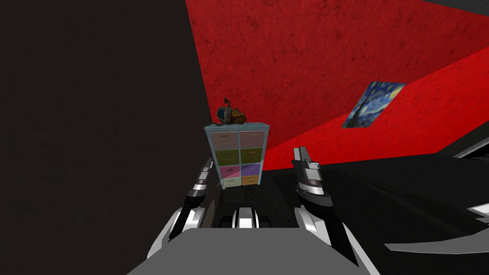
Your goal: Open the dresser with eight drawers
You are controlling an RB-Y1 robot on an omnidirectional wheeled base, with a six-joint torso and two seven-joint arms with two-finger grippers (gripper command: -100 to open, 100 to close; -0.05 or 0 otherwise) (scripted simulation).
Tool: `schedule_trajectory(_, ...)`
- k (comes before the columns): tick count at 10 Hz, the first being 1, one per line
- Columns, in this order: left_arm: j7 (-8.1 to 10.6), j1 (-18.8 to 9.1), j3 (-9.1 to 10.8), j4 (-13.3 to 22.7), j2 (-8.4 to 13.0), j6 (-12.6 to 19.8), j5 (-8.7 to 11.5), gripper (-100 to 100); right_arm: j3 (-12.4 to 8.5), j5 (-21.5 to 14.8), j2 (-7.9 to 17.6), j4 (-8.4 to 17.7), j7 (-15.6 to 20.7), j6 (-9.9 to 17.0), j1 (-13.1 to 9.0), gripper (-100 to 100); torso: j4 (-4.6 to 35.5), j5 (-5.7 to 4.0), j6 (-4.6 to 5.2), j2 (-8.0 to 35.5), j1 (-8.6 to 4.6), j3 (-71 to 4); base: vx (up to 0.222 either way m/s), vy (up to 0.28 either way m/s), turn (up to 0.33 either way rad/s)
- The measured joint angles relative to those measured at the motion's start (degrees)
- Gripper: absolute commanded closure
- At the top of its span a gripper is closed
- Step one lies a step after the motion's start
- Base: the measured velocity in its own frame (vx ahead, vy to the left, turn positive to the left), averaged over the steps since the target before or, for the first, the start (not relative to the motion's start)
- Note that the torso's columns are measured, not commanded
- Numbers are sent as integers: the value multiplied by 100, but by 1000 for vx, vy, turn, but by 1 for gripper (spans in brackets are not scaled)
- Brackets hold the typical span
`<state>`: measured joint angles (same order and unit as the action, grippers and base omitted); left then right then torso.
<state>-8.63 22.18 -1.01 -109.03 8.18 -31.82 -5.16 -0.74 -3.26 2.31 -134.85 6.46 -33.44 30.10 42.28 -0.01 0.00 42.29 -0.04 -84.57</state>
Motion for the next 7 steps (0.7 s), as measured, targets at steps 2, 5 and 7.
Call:
schedule_trajectory(2, -16, -37, 13, 235, -3, -54, -10, -100, 0, 0, 0, 0, 0, 0, 0, 0, 0, 1, 0, 0, 6, 0, 88, -11, -4)
schedule_trajectory(5, -18, -165, 70, 660, 25, -139, -8, -100, 0, 0, 0, 0, 0, 0, 0, 0, 0, 1, 0, -1, 4, 0, 99, -13, -4)
schedule_trajectory(7, -34, -233, 98, 1013, 29, -195, -21, -100, 0, 0, 0, 0, 0, 0, 1, 0, -4, 1, 0, -11, 4, -8, 131, -11, -5)
